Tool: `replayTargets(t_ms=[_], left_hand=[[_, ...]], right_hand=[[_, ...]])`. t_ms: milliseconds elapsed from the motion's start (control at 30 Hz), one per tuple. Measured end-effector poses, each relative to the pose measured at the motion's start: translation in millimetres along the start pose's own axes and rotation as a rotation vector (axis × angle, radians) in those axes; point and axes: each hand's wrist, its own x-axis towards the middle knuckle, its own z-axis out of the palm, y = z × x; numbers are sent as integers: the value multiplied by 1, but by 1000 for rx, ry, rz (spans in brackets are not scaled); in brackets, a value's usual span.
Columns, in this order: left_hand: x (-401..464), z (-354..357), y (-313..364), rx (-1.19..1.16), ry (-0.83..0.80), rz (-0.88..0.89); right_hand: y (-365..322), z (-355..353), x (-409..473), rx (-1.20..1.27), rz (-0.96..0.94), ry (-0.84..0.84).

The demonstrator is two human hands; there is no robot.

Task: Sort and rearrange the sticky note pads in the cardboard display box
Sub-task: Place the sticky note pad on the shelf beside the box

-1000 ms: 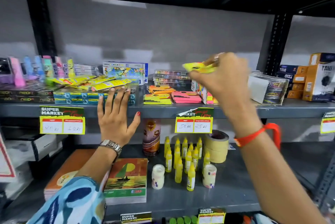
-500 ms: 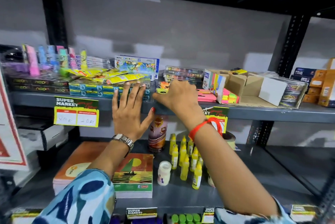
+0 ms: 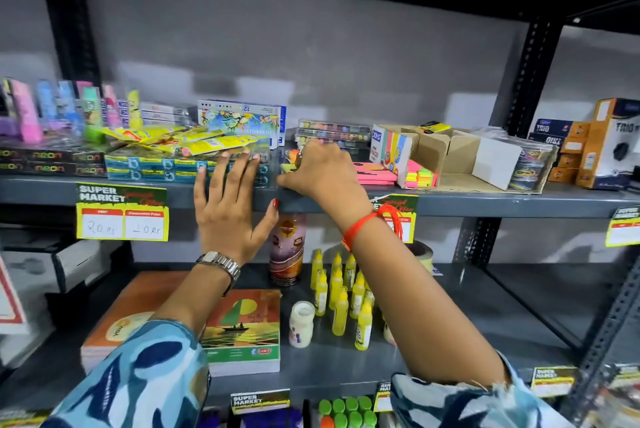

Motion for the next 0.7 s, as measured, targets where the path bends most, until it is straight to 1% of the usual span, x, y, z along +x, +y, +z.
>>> replayTargets(t_ms=[200, 300, 467, 533, 633, 700], left_hand=[[0, -1, 2, 4, -3, 1], [0, -1, 3, -5, 7, -4], [1, -2, 4, -12, 22, -3], [1, -2, 4, -8, 22, -2], [1, -1, 3, 5, 24, -2], [1, -1, 4, 3, 23, -1]], right_hand=[[14, 2, -29, 152, -51, 165], [20, -1, -32, 204, -58, 208], [27, -18, -35, 515, -47, 286], [33, -29, -38, 604, -46, 335], [50, -50, -43, 665, -31, 424], [70, -66, -47, 634, 6, 488]])
